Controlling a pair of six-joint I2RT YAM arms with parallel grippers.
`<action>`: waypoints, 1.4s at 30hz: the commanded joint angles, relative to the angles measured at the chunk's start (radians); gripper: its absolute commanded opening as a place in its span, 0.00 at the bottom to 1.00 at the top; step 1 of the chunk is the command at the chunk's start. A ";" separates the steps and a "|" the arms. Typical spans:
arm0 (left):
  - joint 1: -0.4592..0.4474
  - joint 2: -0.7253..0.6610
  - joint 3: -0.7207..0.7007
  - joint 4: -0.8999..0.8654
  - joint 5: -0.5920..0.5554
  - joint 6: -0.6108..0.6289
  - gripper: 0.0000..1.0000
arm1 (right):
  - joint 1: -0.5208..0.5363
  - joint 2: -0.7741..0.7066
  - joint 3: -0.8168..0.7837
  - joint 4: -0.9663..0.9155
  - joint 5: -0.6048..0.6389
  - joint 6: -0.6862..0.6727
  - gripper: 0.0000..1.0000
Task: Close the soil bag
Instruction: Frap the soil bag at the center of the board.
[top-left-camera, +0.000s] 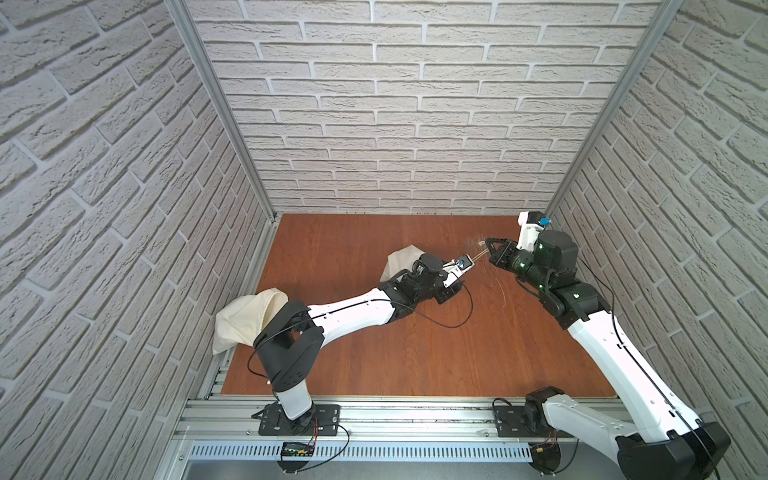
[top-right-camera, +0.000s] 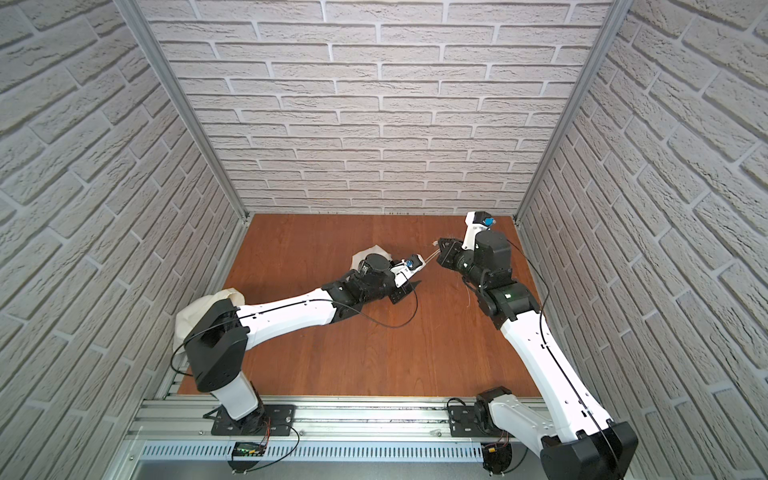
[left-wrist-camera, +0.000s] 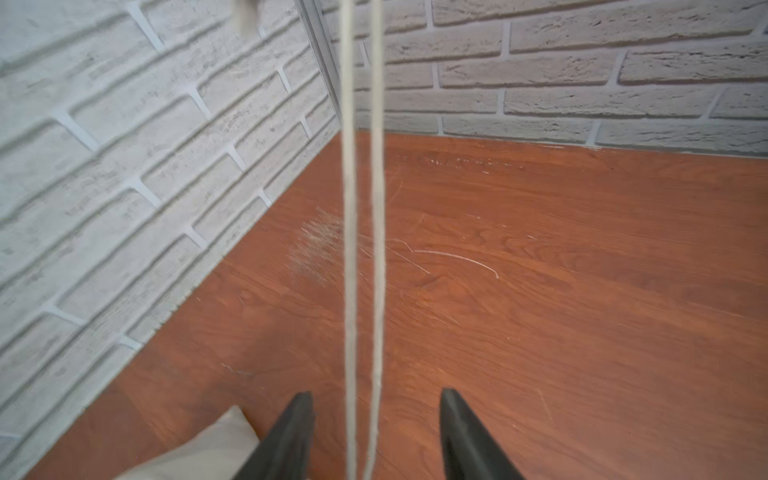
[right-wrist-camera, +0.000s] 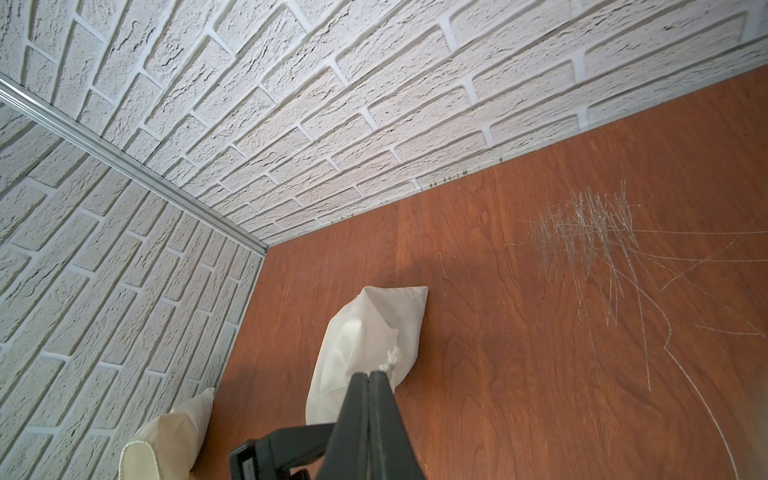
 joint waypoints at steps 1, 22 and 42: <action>0.020 0.014 0.036 -0.047 0.017 0.020 0.38 | 0.004 -0.029 0.032 0.004 0.032 -0.033 0.03; 0.080 -0.005 -0.146 -0.336 -0.493 0.003 0.18 | -0.186 -0.130 0.093 -0.130 0.107 -0.116 0.03; 0.170 -0.038 -0.246 -0.379 -0.570 -0.152 0.20 | -0.390 -0.154 0.071 -0.188 0.020 -0.107 0.03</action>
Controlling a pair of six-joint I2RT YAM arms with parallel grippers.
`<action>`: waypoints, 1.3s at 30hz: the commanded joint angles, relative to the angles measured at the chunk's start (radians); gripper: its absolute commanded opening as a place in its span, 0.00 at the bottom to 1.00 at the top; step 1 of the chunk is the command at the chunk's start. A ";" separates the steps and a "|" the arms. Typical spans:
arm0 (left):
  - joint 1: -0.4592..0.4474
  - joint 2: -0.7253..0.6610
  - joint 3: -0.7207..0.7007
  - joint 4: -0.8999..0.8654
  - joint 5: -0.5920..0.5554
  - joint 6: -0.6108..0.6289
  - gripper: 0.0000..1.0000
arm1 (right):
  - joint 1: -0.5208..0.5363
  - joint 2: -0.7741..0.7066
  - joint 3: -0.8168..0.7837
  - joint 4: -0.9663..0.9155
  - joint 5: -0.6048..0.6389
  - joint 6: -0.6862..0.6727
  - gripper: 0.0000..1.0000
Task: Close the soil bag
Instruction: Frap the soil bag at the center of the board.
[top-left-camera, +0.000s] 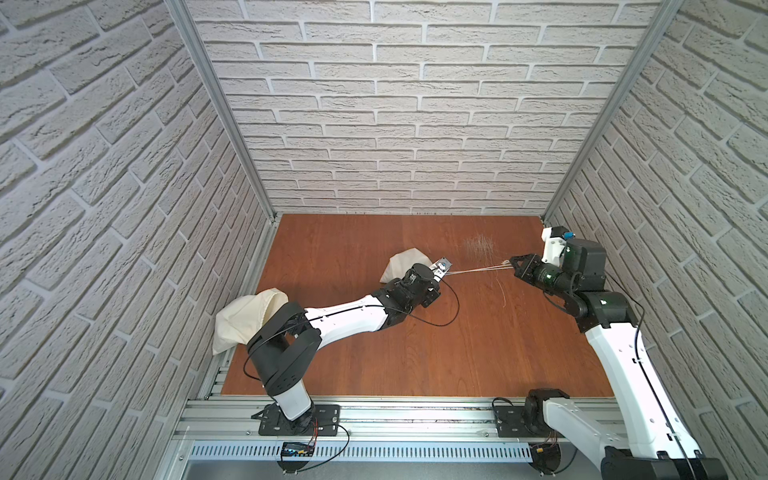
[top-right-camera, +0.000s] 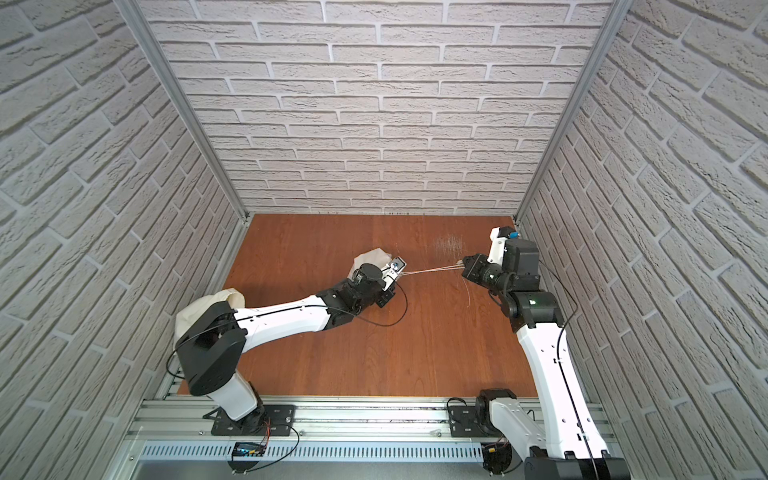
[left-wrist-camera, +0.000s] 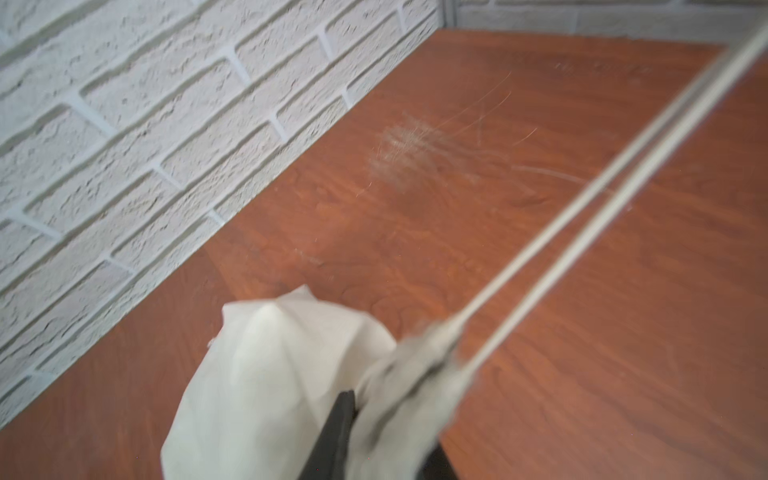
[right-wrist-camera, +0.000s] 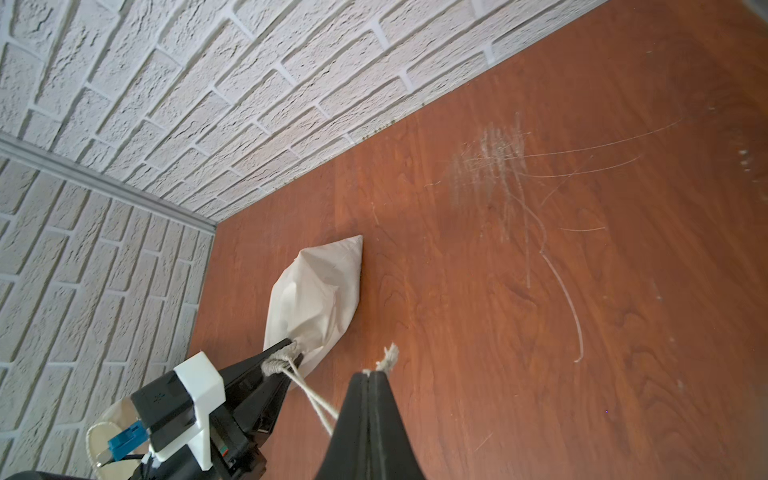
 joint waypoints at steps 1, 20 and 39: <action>0.131 -0.003 -0.088 -0.320 -0.233 -0.056 0.18 | -0.089 -0.075 0.057 0.116 0.173 -0.016 0.03; 0.195 0.000 0.034 -0.111 -0.027 0.004 0.34 | -0.092 0.001 -0.066 0.122 0.188 -0.034 0.03; 0.282 -0.311 0.057 -0.805 -0.397 -0.618 0.98 | -0.056 0.149 -0.344 0.198 0.413 -0.059 0.36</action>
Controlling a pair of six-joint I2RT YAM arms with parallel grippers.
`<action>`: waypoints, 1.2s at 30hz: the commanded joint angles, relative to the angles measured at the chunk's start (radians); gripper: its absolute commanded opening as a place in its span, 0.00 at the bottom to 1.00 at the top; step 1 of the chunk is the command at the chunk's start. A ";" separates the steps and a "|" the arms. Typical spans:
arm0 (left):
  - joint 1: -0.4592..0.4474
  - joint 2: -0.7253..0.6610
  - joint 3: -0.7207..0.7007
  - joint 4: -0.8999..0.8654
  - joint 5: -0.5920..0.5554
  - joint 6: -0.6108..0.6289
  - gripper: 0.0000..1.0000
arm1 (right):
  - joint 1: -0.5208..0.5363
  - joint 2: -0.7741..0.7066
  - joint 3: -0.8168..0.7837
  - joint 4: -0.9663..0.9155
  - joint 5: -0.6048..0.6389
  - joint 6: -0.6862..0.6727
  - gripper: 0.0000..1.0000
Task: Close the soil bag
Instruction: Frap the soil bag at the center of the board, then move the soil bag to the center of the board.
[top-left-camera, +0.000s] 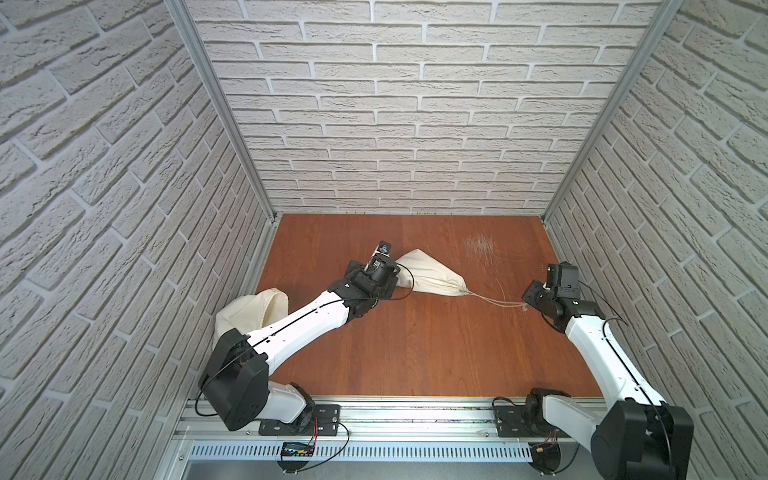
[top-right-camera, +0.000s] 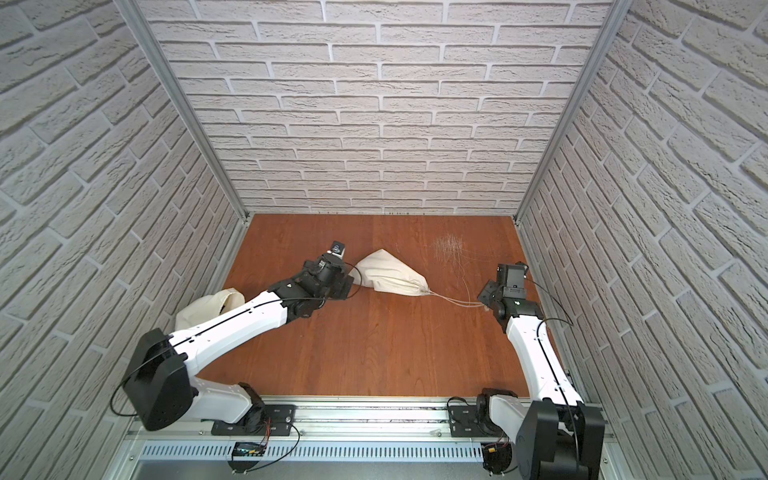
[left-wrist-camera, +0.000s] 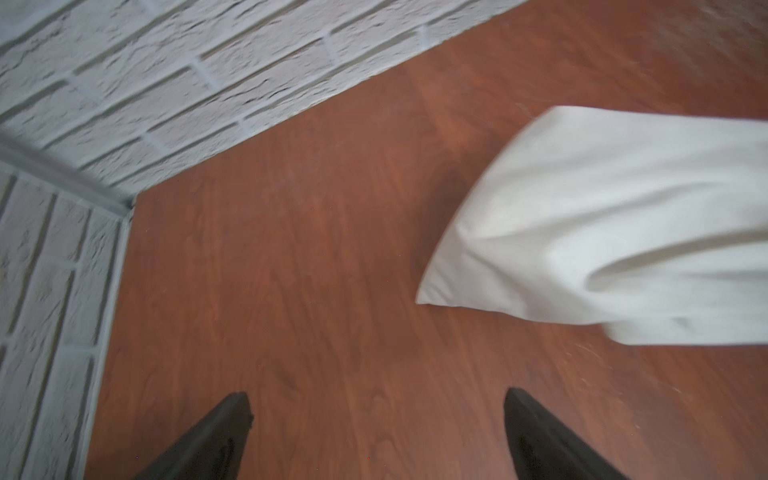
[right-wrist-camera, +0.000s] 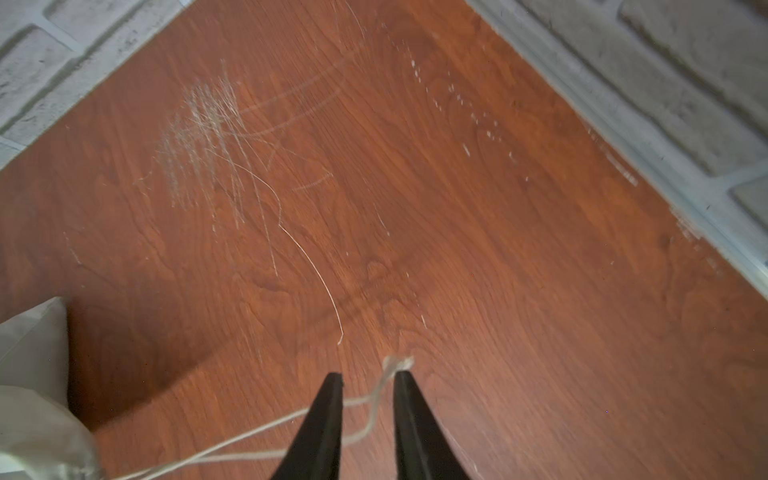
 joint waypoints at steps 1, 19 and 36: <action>0.120 -0.041 0.066 -0.352 -0.166 -0.303 0.98 | 0.042 0.000 0.001 0.071 0.040 -0.041 0.43; 0.665 -0.479 -0.064 -0.691 0.013 -0.459 0.94 | 0.320 -0.007 0.008 0.165 0.038 -0.116 0.99; 0.972 -0.239 -0.237 -0.254 0.603 -0.395 0.00 | 0.342 -0.024 0.005 0.180 0.018 -0.133 0.99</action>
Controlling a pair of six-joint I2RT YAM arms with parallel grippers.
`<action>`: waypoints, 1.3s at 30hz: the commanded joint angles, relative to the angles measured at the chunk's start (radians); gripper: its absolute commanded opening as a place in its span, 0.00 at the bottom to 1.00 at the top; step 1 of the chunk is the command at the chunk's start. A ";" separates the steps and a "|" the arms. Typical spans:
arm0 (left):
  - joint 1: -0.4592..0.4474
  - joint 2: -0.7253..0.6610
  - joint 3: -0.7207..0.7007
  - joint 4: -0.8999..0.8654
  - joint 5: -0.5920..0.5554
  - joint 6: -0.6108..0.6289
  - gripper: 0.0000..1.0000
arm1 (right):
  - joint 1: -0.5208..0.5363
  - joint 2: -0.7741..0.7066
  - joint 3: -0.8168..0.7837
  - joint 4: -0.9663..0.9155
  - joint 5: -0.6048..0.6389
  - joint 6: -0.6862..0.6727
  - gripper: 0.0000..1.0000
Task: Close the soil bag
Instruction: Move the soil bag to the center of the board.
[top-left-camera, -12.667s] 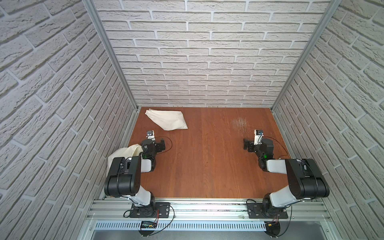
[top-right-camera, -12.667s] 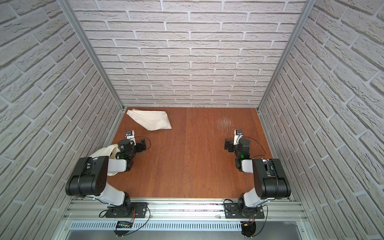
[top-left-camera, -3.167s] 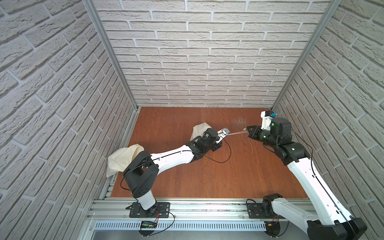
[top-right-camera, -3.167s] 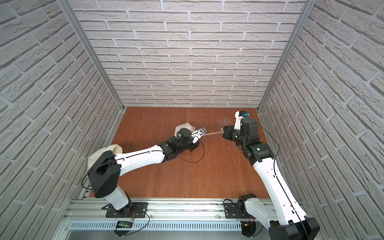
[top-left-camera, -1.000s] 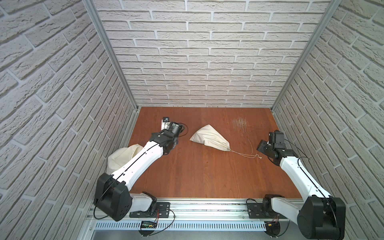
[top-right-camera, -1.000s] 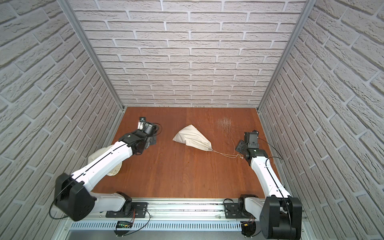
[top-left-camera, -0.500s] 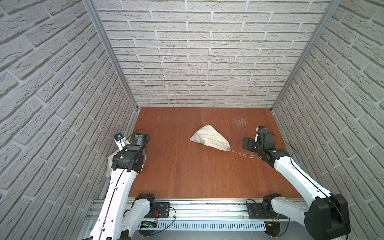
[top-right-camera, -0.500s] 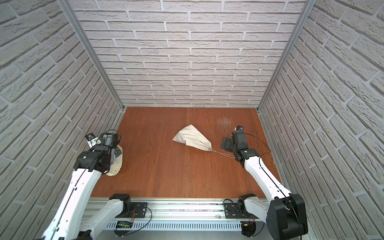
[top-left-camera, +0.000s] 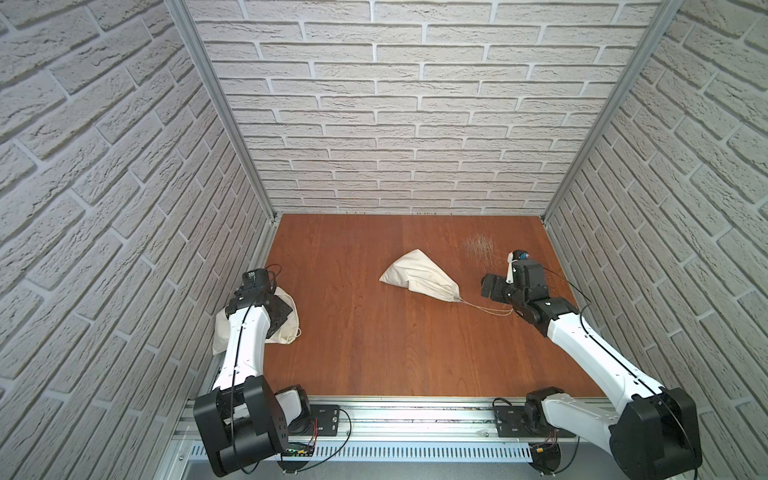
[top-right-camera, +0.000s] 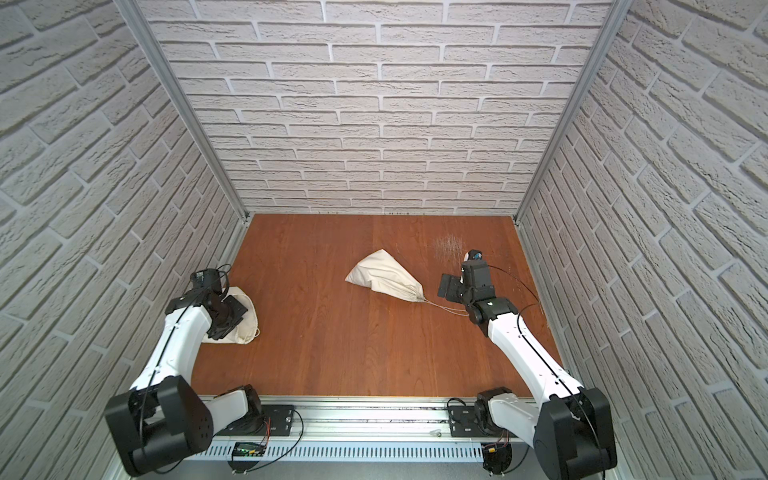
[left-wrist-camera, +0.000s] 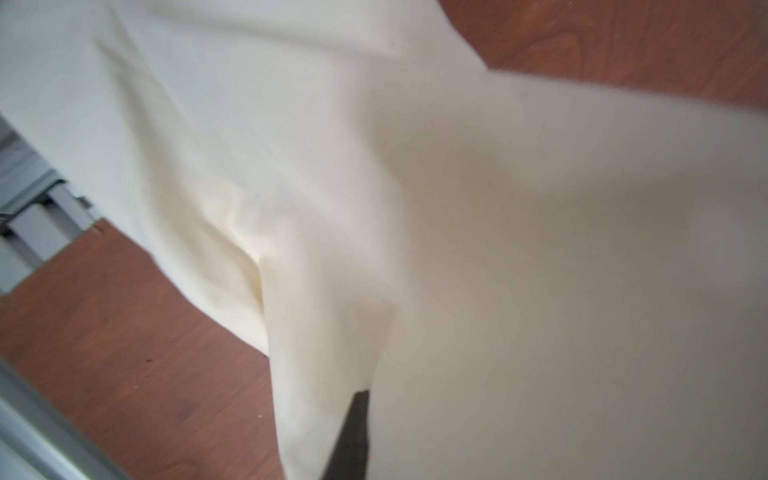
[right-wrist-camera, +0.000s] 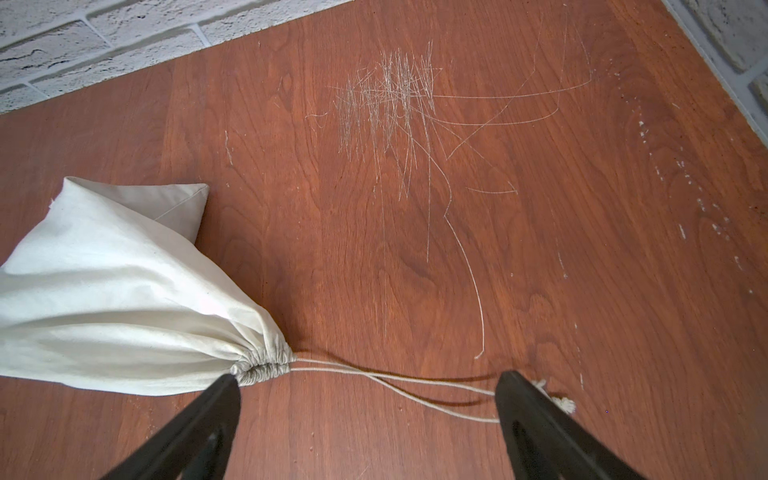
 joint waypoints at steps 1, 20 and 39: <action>-0.044 -0.014 0.002 0.091 0.061 0.010 0.00 | 0.011 -0.039 -0.002 0.025 0.015 -0.019 0.99; -0.653 0.124 0.329 0.189 -0.058 -0.056 0.00 | 0.135 -0.076 0.032 0.028 -0.129 -0.090 0.98; -0.874 0.408 0.526 0.333 0.043 -0.028 0.00 | 0.311 0.238 0.189 0.180 -0.456 -0.131 0.83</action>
